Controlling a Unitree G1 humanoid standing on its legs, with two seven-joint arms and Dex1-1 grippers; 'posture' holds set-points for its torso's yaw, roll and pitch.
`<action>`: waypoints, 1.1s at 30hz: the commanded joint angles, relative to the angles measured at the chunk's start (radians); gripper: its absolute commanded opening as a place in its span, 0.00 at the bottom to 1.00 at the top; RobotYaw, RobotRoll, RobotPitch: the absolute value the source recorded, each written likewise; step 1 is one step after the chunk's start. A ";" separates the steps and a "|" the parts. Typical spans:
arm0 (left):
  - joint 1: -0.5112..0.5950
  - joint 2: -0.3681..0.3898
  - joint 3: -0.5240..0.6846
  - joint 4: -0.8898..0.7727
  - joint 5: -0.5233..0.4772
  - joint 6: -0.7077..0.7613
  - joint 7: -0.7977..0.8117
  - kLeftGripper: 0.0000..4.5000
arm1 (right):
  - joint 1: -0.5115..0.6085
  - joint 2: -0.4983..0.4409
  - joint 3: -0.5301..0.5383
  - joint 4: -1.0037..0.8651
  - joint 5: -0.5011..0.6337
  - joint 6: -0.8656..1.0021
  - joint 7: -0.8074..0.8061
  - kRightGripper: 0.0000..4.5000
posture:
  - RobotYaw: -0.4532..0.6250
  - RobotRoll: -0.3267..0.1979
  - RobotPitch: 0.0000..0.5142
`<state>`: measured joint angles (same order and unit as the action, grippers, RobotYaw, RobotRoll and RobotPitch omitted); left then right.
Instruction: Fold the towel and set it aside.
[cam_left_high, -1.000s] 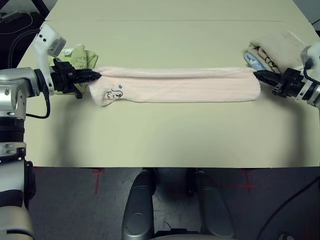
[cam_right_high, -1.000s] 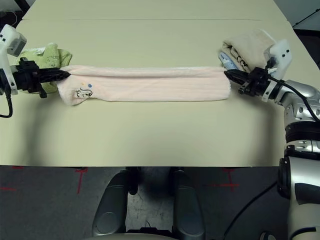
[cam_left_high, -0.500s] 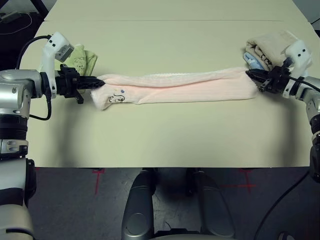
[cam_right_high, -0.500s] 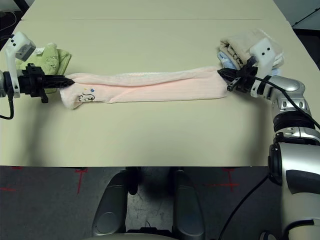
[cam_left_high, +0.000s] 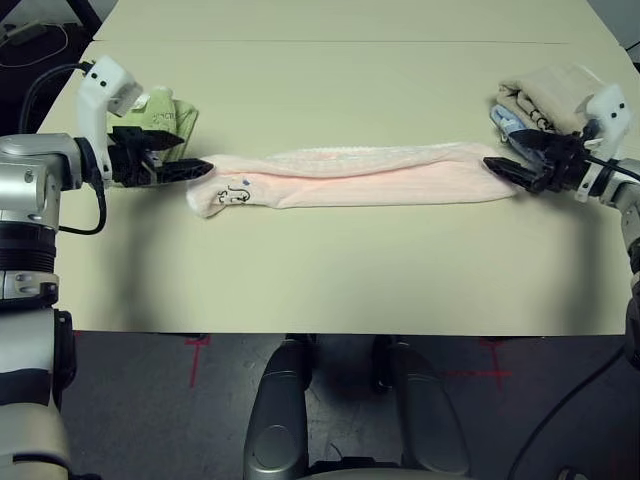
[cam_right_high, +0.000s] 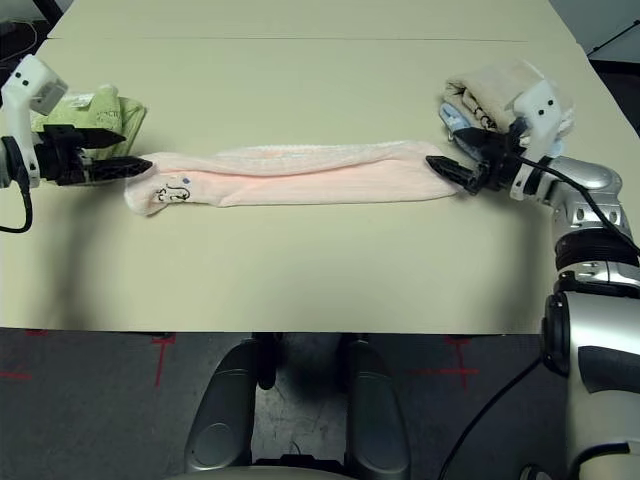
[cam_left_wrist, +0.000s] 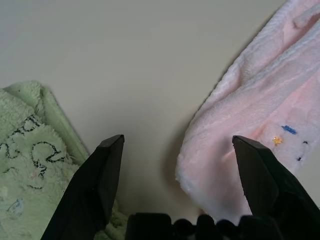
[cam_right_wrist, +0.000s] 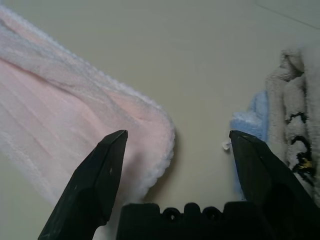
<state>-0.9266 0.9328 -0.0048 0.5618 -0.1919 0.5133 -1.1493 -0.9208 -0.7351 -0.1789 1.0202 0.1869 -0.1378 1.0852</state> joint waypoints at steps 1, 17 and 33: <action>-0.018 0.002 0.025 -0.021 -0.015 0.016 -0.005 1.00 | 0.026 -0.017 -0.050 -0.014 0.045 -0.005 0.011 0.99 | 0.47 0.62 0.56; 0.122 -0.099 0.129 -0.387 -0.264 0.199 -0.024 1.00 | 0.085 0.074 -0.125 -0.175 0.243 0.225 0.139 0.99 | 0.49 0.62 0.54; 0.211 -0.106 0.060 -0.452 -0.254 0.154 -0.015 1.00 | 0.305 -0.014 -0.194 -0.444 0.435 0.760 0.119 0.99 | 0.47 0.62 0.54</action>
<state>-0.7183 0.8315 0.0750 0.0875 -0.4740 0.7110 -1.1727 -0.6442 -0.7323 -0.3585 0.6055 0.6054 0.5857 1.2152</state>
